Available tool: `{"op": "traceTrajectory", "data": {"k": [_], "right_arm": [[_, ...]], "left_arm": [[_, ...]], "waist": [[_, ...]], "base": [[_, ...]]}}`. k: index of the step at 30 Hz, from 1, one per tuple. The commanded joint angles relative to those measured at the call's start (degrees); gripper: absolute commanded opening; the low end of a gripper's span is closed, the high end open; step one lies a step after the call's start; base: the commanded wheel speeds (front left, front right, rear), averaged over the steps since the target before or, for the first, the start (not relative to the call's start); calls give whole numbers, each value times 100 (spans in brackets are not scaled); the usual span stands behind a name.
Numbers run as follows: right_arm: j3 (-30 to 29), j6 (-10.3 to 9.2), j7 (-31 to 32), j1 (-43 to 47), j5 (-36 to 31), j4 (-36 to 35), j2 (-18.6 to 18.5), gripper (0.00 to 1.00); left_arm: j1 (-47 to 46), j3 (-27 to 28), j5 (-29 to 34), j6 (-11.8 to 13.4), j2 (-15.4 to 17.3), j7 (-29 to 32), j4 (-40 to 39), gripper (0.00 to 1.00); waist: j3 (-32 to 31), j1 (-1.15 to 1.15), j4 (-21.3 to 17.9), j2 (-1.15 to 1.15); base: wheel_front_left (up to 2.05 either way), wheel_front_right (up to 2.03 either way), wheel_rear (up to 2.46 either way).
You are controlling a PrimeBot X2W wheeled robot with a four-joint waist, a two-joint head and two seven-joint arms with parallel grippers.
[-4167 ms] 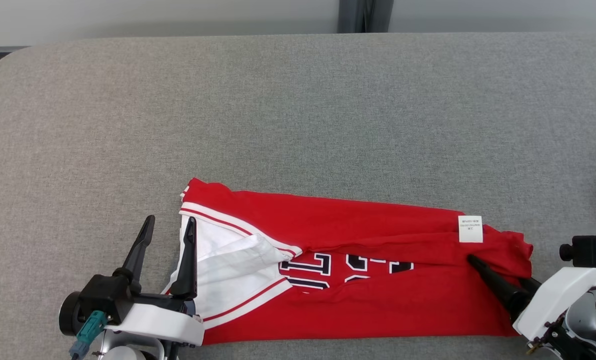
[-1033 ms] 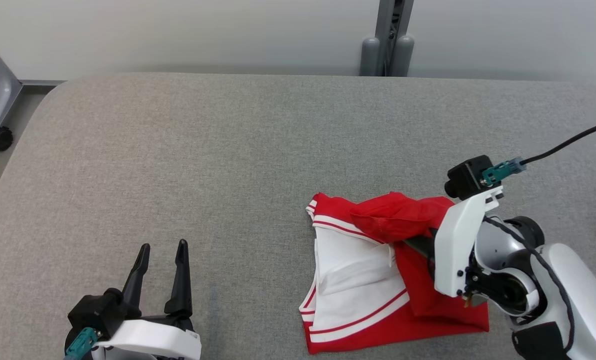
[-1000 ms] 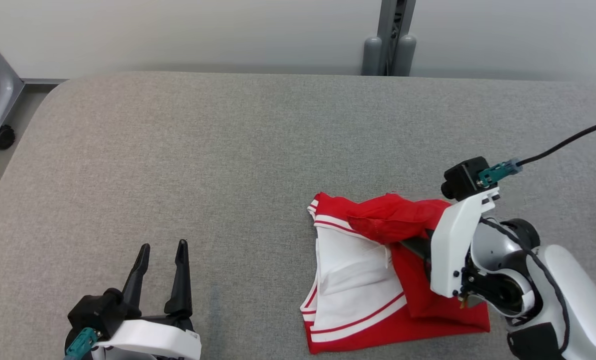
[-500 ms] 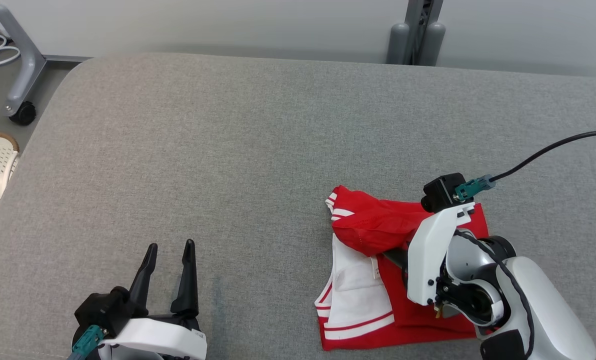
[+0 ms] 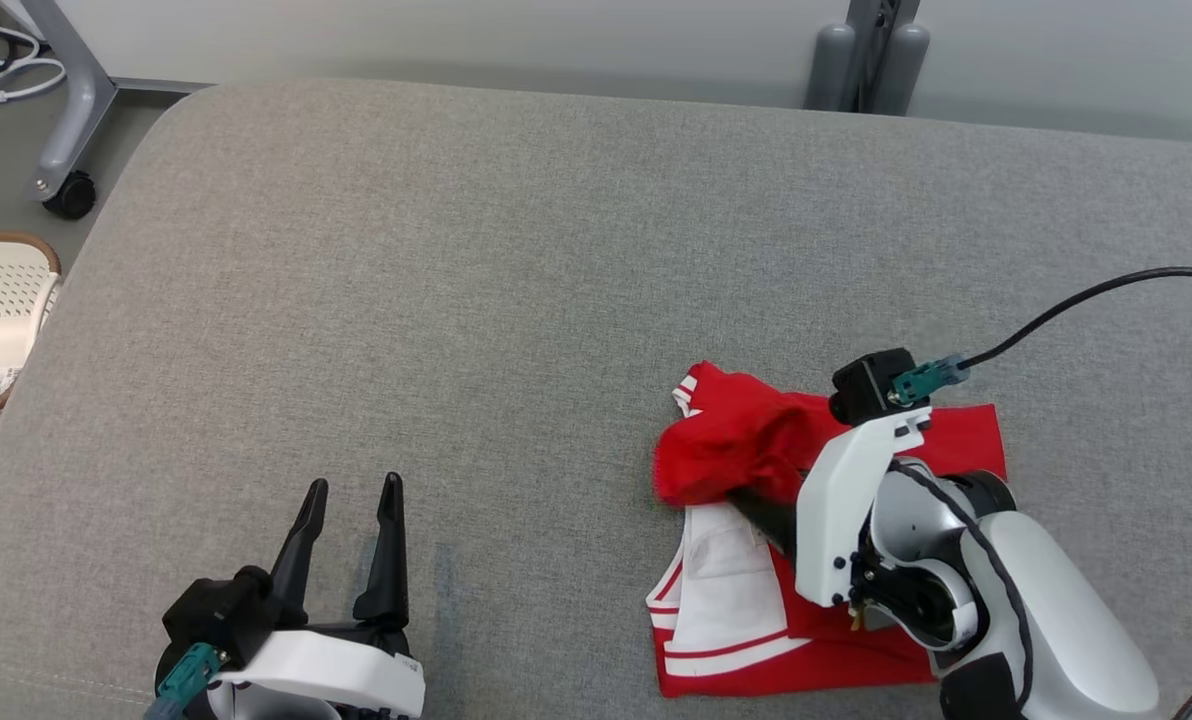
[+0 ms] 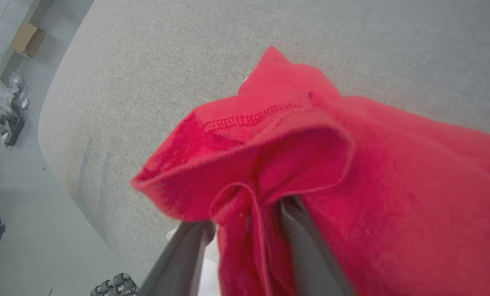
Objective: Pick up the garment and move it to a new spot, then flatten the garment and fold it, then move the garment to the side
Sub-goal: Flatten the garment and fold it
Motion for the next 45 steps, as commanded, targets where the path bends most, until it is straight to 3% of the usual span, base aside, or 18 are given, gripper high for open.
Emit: {"op": "traceTrajectory", "data": {"k": [1, 10, 19, 27, 32, 39, 45], "right_arm": [[81, 4, -72, -61, -33, -9, 6, 100], [183, 4, -416, -211, 290, -113, 12, 100], [114, 4, -430, -290, 693, -762, 8, 100], [-245, 3, -636, -382, 133, -1399, -196, 100], [-472, 4, -1422, -333, -524, -1670, -629, 100], [-878, 3, -3003, 224, -1370, -1548, -1218, 100], [-1431, 3, -4538, 1020, -2119, -1150, -1058, 100]], "left_arm": [[-80, -1, 20, 27, 22, -4, 4, 100], [11, 75, 106, -5, 22, -4, 80, 100], [163, 263, 194, -47, 22, -4, 85, 100], [150, 317, 237, -82, 22, -4, 45, 100], [34, 374, 152, -73, 22, -4, -126, 100], [-107, 366, 132, -65, 22, -3, -425, 100], [-118, 360, 165, -29, 23, -3, -612, 100]], "waist": [[9, 0, 7, 0], [-166, 0, -98, 0], [-480, 0, -348, 0], [-540, 0, -495, 0], [-536, 0, -595, 0], [-472, 0, -737, 0], [-437, 0, -866, 0]], "base": [[0, 0, 0], [0, 0, 0], [0, 0, 0], [0, 0, 0], [0, 0, 0], [0, 0, 0], [0, 0, 0]]}}
